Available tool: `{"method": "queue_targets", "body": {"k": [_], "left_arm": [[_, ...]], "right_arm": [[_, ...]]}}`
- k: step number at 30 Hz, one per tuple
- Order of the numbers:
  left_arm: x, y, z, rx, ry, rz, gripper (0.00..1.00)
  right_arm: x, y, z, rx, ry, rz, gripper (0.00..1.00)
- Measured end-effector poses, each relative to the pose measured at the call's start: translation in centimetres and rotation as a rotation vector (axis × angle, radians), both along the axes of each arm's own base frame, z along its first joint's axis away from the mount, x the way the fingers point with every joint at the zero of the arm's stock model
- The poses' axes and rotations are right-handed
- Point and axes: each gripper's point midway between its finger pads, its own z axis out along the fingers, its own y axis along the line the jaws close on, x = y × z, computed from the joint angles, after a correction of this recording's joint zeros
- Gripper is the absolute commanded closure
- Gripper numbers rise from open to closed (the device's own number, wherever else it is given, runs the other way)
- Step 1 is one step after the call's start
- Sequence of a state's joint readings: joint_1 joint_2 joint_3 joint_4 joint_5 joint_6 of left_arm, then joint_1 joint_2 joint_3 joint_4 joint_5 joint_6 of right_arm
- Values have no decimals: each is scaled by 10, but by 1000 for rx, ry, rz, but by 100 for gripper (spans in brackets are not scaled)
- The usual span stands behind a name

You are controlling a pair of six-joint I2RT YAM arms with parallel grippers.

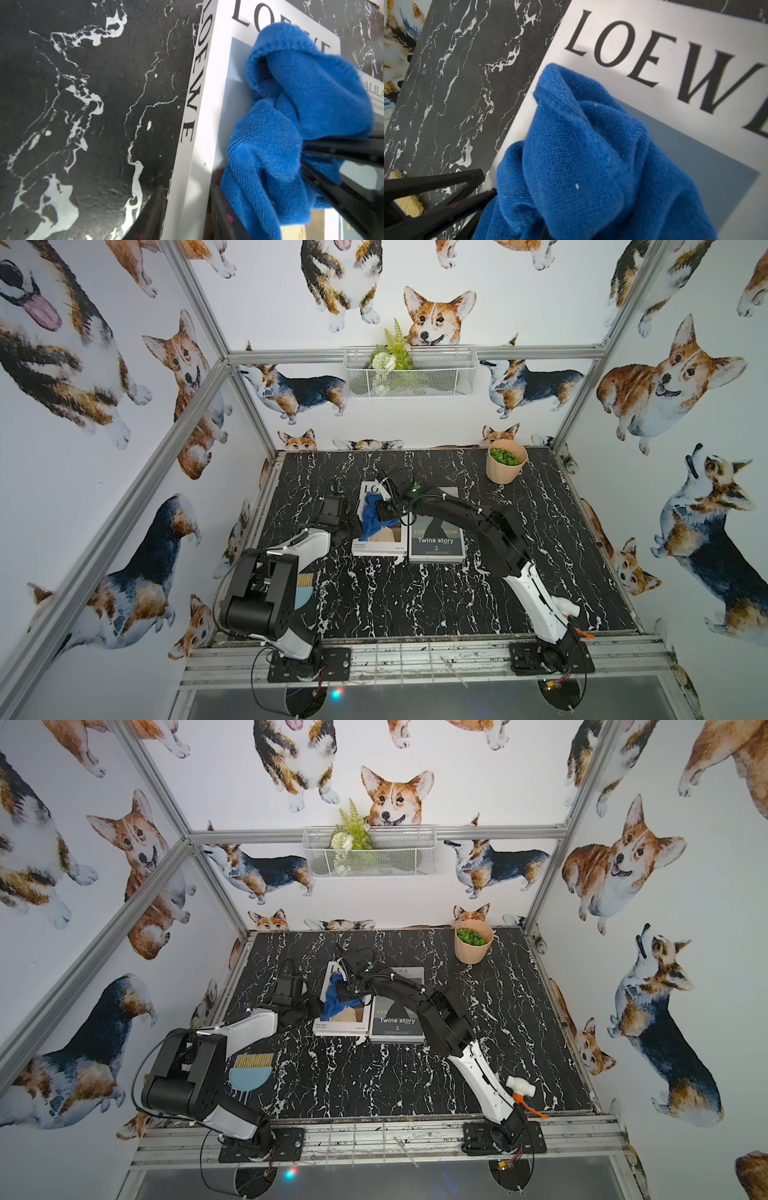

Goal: Wipe the cover of the book
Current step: Wipe the dirt from the cover of the book.

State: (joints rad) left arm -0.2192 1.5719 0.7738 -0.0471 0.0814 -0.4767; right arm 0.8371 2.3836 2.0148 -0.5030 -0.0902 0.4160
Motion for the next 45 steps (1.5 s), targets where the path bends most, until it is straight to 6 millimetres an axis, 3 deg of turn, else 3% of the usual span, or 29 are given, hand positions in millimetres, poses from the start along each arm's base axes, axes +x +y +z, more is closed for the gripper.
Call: {"method": "queue_targets", "body": {"k": [4, 8, 11, 14, 20, 28, 33, 41, 45], "left_arm": [[0, 0, 0, -4, 1, 5, 60], [0, -1, 0, -14, 2, 11, 61], [0, -1, 0, -14, 1, 12, 61], [1, -1, -1, -14, 10, 11, 61], [2, -4, -4, -26, 29, 9, 62], [2, -4, -2, -39, 11, 14, 62], [2, -4, -2, -39, 12, 16, 62], [2, -4, -1, -36, 16, 13, 62], [2, -4, -1, -34, 18, 13, 62]], "right_arm": [[-1, -18, -1, -33, 1, -2, 100], [-9, -65, 1, -93, 22, -51, 100], [-18, -79, 3, -106, 32, -59, 100], [-32, -76, 4, -126, 22, -45, 100], [-69, -34, -2, -120, 41, 34, 100], [-70, 0, -1, -55, 74, 58, 100], [-67, -11, -3, -65, 56, 55, 100], [-43, -76, -1, -55, 79, -41, 100], [-41, -75, -1, -44, 95, -40, 100]]}}
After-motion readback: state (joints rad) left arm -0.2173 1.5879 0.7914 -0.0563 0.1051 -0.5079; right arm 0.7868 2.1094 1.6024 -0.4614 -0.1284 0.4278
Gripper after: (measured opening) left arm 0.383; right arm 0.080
